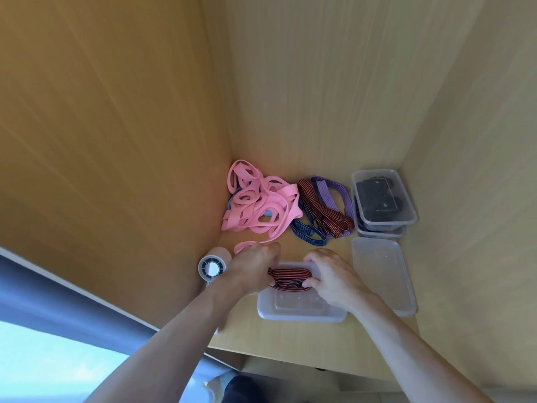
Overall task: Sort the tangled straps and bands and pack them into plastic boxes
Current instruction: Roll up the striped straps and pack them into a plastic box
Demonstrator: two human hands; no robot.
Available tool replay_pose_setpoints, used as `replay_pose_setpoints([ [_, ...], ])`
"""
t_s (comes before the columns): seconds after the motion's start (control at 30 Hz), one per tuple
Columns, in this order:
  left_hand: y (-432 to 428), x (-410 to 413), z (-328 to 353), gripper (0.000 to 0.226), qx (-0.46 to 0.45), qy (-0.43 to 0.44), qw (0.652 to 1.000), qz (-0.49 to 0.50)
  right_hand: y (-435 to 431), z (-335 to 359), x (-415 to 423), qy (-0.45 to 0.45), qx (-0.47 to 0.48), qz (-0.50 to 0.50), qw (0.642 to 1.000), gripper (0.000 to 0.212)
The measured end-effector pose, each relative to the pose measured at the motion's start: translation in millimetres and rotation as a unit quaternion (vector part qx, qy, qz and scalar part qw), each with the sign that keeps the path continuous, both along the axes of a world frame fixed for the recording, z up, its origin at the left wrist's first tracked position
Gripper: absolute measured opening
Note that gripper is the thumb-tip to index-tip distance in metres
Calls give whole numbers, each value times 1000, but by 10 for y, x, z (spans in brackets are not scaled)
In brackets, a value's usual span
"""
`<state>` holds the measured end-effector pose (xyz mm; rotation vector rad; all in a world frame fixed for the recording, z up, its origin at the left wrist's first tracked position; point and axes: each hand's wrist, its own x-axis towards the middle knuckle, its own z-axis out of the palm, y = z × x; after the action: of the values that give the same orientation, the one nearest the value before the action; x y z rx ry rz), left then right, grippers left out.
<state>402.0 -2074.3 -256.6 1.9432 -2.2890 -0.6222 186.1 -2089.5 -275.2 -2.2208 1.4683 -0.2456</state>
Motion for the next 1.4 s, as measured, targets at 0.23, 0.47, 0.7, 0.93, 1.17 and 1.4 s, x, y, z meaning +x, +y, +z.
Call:
replay_pose_setpoints([
  [0.23, 146, -5, -99, 39, -35, 8, 999, -25, 45, 15, 26, 37, -26, 46, 998, 51],
  [0.47, 219, 29, -84, 28, -37, 49, 998, -1, -58, 180, -27, 61, -1, 59, 996, 71],
  [0.7, 254, 53, -35, 32, -45, 102, 993, 34, -417, 303, -99, 29, -39, -26, 998, 37],
  [0.93, 336, 44, 55, 35, -80, 179, 978, 69, -841, 160, -62, 41, -93, -122, 987, 24],
  [1.17, 463, 88, 227, 21, -125, 257, 955, 79, -1181, -49, 206, 150, -83, -125, 977, 35],
  [1.4, 440, 203, 302, 25, -129, 288, 944, 96, -1379, -200, 277, 224, -72, -141, 962, 44],
])
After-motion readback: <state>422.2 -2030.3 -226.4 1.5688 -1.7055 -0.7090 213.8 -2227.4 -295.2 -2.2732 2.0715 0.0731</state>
